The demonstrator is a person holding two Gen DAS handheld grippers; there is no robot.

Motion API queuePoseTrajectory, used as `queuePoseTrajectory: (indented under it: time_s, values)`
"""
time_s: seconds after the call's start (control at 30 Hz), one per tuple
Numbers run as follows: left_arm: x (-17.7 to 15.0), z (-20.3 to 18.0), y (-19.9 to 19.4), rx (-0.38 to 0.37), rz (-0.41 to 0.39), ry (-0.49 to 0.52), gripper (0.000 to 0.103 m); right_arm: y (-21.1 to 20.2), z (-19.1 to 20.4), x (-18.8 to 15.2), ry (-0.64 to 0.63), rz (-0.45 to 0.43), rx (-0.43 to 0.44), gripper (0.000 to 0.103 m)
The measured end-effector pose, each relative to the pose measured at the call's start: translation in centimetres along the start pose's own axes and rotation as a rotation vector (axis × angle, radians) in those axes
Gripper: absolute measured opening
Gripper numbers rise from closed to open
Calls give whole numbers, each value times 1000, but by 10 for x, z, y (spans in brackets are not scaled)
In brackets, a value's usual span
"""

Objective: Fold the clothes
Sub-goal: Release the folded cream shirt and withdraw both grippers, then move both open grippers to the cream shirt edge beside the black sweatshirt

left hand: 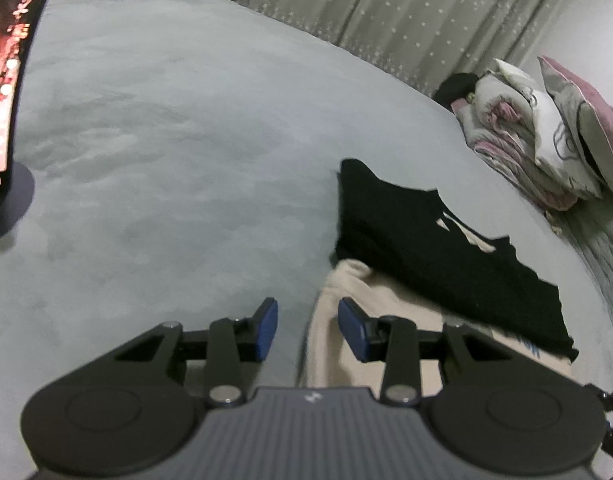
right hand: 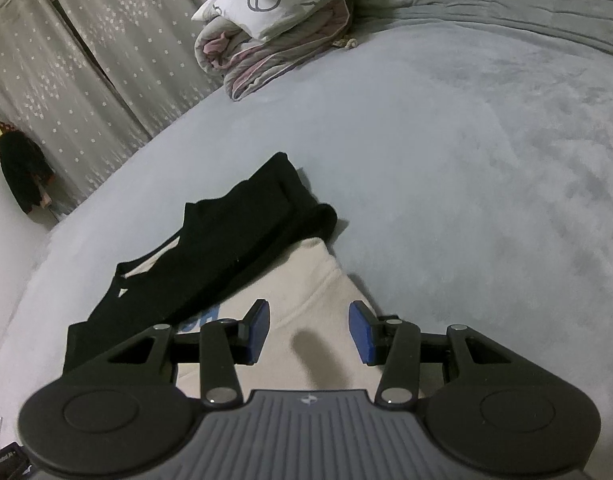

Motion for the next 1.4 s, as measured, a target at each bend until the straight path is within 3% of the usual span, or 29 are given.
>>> queuePoseTrajectory:
  time_s: [0.37, 0.77, 1.17, 1.4]
  values:
    - [4, 6, -10, -52, 51, 11, 48, -13, -6, 14, 15, -17, 0, 45]
    - [-2, 13, -16, -75, 130, 44, 50, -22, -10, 17, 23, -3, 1, 45]
    - [-7, 11, -22, -132, 204, 144, 52, -29, -14, 12, -28, 121, -2, 46]
    - [-6, 11, -24, -155, 246, 186, 53, -29, -21, 12, -70, 194, -19, 51]
Point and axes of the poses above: each gripper's, at about its wrist camera, not at the fingertips, and y roughly the way its jaws point, z to its left, x to its top, the point moved 4 cm from there along y, roughly the way its jaws point, and after that the axes turned 9 degrees about y, right-handed, at the moved point
